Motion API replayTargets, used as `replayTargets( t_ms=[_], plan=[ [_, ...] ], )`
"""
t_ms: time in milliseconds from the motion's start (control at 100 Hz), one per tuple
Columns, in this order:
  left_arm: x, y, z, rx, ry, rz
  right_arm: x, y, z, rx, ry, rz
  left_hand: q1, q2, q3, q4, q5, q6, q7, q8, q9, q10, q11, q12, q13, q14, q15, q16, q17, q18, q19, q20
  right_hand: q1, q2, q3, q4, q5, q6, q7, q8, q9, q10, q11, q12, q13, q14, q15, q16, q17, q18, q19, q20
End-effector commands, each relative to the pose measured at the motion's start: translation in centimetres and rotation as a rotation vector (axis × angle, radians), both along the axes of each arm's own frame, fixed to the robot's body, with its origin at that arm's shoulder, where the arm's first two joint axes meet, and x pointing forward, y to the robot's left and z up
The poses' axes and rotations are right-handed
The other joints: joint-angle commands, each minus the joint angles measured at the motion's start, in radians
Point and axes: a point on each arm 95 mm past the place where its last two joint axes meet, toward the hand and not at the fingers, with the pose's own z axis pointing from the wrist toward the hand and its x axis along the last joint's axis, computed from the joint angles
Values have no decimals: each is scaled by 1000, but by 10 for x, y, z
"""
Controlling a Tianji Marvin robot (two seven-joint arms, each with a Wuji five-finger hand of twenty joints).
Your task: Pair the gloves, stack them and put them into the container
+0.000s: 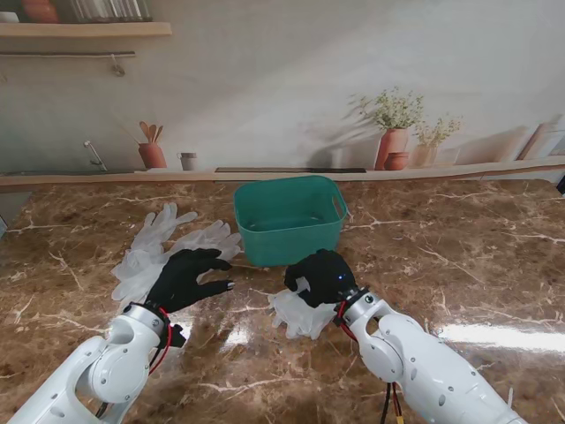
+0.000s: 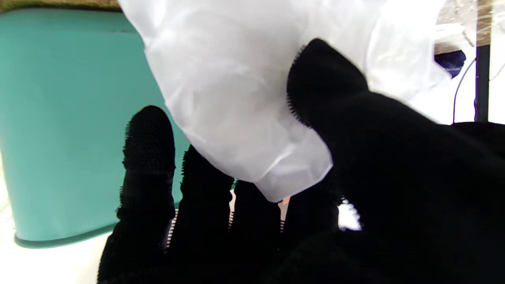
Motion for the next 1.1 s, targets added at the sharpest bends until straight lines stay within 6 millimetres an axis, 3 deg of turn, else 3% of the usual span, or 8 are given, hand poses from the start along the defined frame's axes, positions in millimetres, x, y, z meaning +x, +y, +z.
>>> replayTargets(
  t_ms=[0, 390, 430, 450, 550, 780, 960, 1090],
  plan=[
    [-1, -1, -2, -1, 7, -6, -12, -11, -22, -33, 58, 0, 10, 42, -39, 20, 20, -28, 22, 11, 4, -21, -21, -12, -3, -47, -30, -11, -11, -7, -37, 6, 21, -15, 29, 14, 11, -43, 11, 21, 1, -48, 20, 18, -27, -33, -6, 8, -22, -22, -14, -9],
    [-2, -3, -3, -3, 10, -9, -42, -33, -30, -75, 70, -18, 13, 43, -39, 20, 17, -28, 21, 12, 3, -21, -20, -12, -5, -48, -30, -11, -9, -11, -40, 9, -51, -89, 91, -11, 31, -64, -15, 7, -78, -30, -78, -17, -261, -68, -207, -100, -222, -31, -240, -26],
    [-2, -3, -3, -3, 9, -8, -44, -34, -30, -79, 81, -17, 13, 43, -40, 20, 17, -28, 21, 12, 3, -20, -20, -12, -4, -49, -30, -11, -8, -11, -40, 9, -64, -95, 101, -13, 28, -66, -19, 7, -134, -16, -120, -54, -303, -66, -233, -124, -246, -32, -261, -19],
    [-2, -3, -3, -3, 9, -8, -45, -34, -30, -83, 91, -16, 13, 43, -40, 20, 16, -28, 21, 12, 4, -21, -20, -12, -4, -49, -30, -11, -8, -11, -40, 9, -78, -96, 106, -16, 22, -70, -28, 9, -210, -3, -151, -201, -363, -65, -267, -169, -276, -32, -297, 3],
    [-2, -4, -3, -4, 10, -8, -49, -36, -30, -104, 156, -2, 13, 43, -40, 20, 16, -26, 20, 11, 2, -21, -20, -12, -6, -50, -30, -12, -8, -10, -40, 9, -149, -64, 80, -20, -26, -59, -51, -42, -406, 47, -301, -383, -542, -46, -395, -286, -375, -14, -389, 13],
    [-2, -4, -3, -4, 12, -11, -50, -35, -32, -94, 297, 11, 12, 45, -40, 20, 14, -27, 18, 11, 3, -23, -21, -13, -5, -47, -31, -12, -8, -7, -40, 10, -365, 16, -37, -8, -59, 22, -124, -75, -632, 126, -448, -597, -687, 90, -561, -451, -421, 98, -535, -36],
    [-2, -5, -3, -5, 13, -15, -45, -29, -39, -114, 338, -12, 10, 46, -41, 20, 14, -28, 17, 10, 4, -23, -22, -13, -5, -46, -31, -12, -10, -6, -42, 10, -244, -105, 9, -41, -44, 7, -98, -13, -697, 183, -452, -698, -628, 197, -552, -511, -288, 155, -455, -141],
    [-2, -4, -3, -6, 12, -15, -44, -25, -47, -146, 355, -30, 10, 45, -41, 20, 17, -28, 18, 11, 5, -24, -22, -13, -4, -48, -32, -13, -10, -5, -43, 10, -83, -80, -22, -30, -27, -13, -22, -9, -667, 198, -381, -701, -433, 162, -460, -468, -105, 86, -294, -193]
  ],
)
